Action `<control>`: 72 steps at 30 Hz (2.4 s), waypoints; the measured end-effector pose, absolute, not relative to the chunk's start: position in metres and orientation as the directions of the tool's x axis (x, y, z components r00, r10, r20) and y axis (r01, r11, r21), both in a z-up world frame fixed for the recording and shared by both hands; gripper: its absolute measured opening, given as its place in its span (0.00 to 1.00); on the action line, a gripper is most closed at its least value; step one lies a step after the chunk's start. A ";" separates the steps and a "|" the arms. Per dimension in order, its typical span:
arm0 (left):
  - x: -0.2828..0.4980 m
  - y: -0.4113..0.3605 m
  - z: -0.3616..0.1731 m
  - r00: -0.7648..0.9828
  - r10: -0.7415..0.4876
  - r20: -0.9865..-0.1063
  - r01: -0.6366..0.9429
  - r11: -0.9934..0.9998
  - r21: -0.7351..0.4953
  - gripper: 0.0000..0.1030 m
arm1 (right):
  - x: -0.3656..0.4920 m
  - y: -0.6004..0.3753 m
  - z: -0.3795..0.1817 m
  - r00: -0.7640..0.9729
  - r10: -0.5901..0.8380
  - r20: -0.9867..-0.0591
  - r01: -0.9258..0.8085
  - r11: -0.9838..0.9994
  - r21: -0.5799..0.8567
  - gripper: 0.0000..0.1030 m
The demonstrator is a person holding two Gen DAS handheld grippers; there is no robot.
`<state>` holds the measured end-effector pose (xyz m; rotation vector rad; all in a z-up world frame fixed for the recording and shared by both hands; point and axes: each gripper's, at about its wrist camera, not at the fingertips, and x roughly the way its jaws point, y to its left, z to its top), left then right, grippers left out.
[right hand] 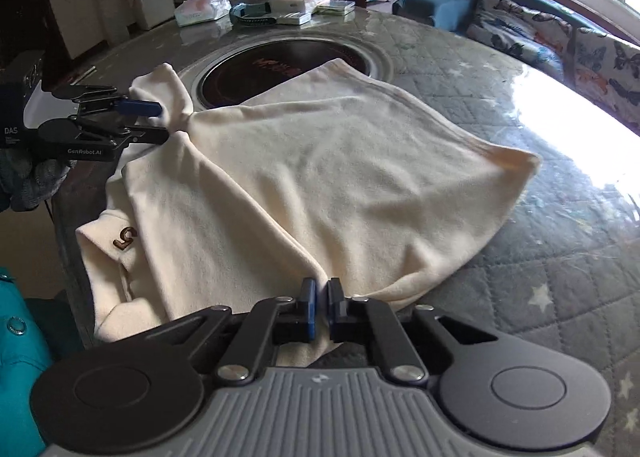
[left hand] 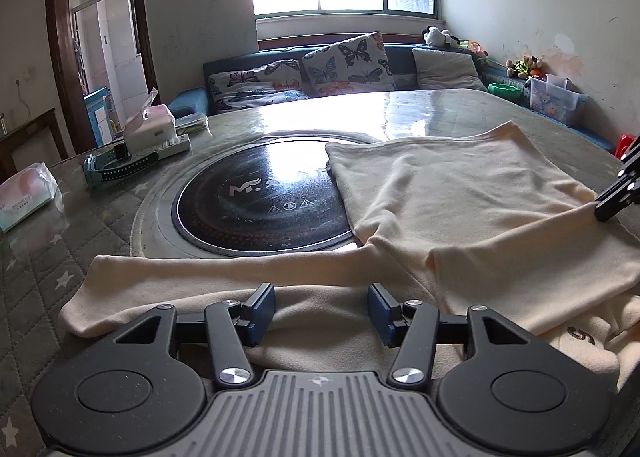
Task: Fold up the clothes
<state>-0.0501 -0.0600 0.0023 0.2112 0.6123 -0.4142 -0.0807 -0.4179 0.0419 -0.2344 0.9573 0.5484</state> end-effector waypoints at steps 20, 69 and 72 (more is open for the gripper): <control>-0.097 -0.115 0.033 0.662 -0.564 -0.494 0.664 0.747 0.036 0.52 | -0.139 -0.400 0.038 0.598 0.277 -0.752 -0.470 0.881 -0.048 0.17; -0.010 0.060 0.010 0.779 0.095 -0.620 -0.181 0.981 -0.076 0.49 | -0.112 -0.378 0.033 0.625 0.295 -0.723 -0.432 0.902 -0.005 0.36; -0.005 0.061 0.008 0.774 0.092 -0.627 -0.190 0.977 -0.092 0.42 | -0.114 -0.378 0.035 0.629 0.294 -0.720 -0.430 0.903 -0.007 0.36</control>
